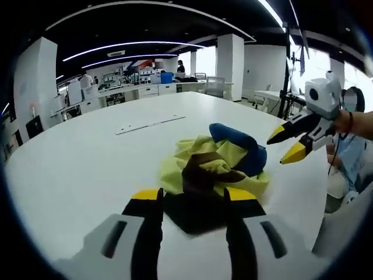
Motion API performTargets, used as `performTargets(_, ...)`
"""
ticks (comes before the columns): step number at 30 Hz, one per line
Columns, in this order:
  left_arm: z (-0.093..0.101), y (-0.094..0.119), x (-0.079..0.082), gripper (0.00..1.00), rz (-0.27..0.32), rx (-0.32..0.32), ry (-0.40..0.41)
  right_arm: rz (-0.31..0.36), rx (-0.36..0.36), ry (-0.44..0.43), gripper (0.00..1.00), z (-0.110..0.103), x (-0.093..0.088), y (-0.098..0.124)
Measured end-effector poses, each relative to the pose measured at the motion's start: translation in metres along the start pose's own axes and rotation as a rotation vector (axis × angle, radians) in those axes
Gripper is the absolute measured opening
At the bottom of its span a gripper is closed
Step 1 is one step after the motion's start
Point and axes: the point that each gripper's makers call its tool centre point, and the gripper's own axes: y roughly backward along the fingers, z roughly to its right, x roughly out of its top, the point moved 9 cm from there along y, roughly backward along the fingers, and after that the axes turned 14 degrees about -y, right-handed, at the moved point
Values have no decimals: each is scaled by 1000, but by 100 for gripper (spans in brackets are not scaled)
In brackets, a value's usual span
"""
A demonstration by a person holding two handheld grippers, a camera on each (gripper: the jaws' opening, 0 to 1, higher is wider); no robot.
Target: Fold the garment on the visible template until the final outline fits inside the template.
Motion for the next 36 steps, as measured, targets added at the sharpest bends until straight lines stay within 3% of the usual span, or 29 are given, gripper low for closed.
performTargets(8, -7, -14, -1, 31, 17, -3, 16, -40, -20, 59, 27, 9, -1, -12)
performTargets(18, -5, -26, -5, 13, -5, -32, -34, -21, -8, 51, 16, 13, 3, -18)
performTargets(22, -5, -29, -11, 12, -37, -35, -50, -34, -5, 67, 13, 13, 2, -21)
performTargets(27, -8, -30, -17, 10, -67, -31, -50, -36, -13, 55, 0, 13, 1, -22)
performTargets(30, -9, -29, -16, 0, -68, -34, -43, -30, -21, 43, 0, 12, 2, -20)
performTargets(36, -10, -30, -19, 0, -91, -33, -38, 0, -16, 8, 0, 12, 5, -15)
